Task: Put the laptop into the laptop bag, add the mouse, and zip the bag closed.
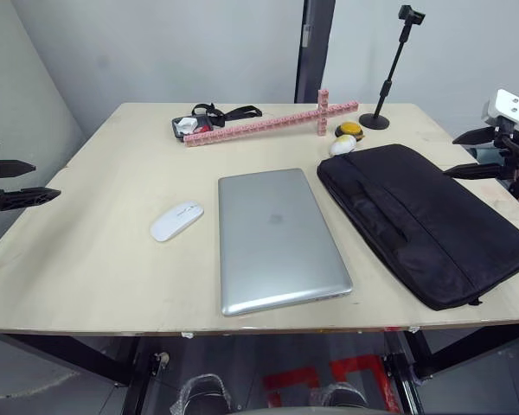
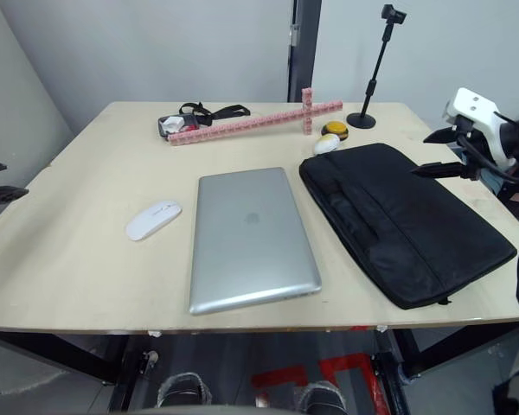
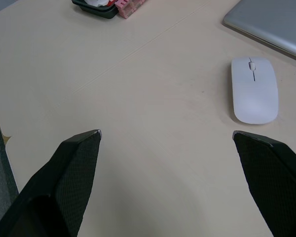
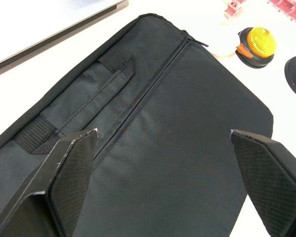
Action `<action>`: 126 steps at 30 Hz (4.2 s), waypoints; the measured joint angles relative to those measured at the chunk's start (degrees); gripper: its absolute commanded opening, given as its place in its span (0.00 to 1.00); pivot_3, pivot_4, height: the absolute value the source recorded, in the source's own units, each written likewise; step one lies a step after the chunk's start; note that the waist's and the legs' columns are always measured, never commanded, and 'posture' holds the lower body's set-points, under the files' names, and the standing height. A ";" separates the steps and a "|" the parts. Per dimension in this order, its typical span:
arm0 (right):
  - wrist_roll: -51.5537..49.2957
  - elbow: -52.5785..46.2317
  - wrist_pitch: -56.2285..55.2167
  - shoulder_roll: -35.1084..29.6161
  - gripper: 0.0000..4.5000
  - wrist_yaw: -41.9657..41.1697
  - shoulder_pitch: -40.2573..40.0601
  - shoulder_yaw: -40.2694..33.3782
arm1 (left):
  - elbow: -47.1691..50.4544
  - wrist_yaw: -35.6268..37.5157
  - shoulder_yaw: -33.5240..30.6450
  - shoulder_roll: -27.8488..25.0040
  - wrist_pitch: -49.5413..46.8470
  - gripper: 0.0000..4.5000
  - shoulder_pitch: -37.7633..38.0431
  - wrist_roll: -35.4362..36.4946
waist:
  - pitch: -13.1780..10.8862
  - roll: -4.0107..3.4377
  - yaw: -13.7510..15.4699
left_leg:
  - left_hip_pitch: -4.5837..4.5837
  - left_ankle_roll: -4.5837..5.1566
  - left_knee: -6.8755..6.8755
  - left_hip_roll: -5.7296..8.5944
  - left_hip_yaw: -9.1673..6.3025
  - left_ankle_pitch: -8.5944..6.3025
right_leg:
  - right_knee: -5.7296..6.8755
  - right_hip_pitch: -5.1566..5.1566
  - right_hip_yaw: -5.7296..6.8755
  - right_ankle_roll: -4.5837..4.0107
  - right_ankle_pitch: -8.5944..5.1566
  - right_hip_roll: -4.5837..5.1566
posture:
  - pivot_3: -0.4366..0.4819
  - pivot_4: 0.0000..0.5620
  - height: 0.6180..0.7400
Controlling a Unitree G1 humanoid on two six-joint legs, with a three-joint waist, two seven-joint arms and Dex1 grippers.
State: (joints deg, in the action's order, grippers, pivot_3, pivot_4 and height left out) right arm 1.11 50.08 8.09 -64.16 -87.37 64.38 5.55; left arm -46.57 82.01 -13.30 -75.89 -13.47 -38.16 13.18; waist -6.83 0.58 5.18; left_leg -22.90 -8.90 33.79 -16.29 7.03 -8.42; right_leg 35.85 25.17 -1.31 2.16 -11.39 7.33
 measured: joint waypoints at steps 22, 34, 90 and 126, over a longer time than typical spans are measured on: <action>-0.15 -1.38 0.82 -0.32 0.99 0.15 -1.15 -0.14 | -2.82 0.46 2.68 1.09 0.54 0.99 -5.01 -1.66 | 0.00 0.00 0.07 | 0.00 0.01 0.02 0.00 0.00 0.00 | 0.01 0.00 0.00 -0.01 0.00 0.00 | 0.48 0.27 1.00; -0.78 -4.30 3.34 -0.31 0.99 0.22 -1.85 -0.15 | -2.86 1.10 2.81 1.08 0.47 0.99 -5.51 -1.84 | 0.00 0.00 0.08 | 0.01 0.01 0.02 0.00 0.00 0.00 | 0.02 -0.01 0.00 -0.02 0.00 0.00 | 0.48 0.27 1.00; 10.17 -25.71 -2.03 25.68 0.02 27.31 -20.21 13.48 | 18.92 -31.17 3.99 40.08 -69.03 1.00 -3.17 24.62 | 0.12 -0.16 0.08 | 0.03 0.00 0.07 0.11 -0.16 0.04 | -0.07 -0.30 0.00 0.11 0.10 0.01 | 0.48 0.27 1.00; 9.57 -29.91 4.33 31.48 0.02 27.91 -24.71 11.69 | 16.11 -31.52 2.49 49.88 -70.25 1.00 -5.22 24.96 | 0.11 -0.19 -0.44 | 0.03 -0.03 -0.34 0.18 -0.14 0.04 | -0.64 -0.35 0.05 0.24 0.18 0.03 | 0.48 0.27 1.00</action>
State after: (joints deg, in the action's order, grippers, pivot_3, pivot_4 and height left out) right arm 10.69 20.17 12.42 -32.68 -59.45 39.68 17.24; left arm -30.46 50.50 -10.81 -26.01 -83.72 -43.38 38.14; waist -6.72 0.40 4.73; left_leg -22.87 -8.93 33.45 -16.11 6.89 -8.38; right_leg 35.21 24.82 -1.26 2.41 -11.21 7.37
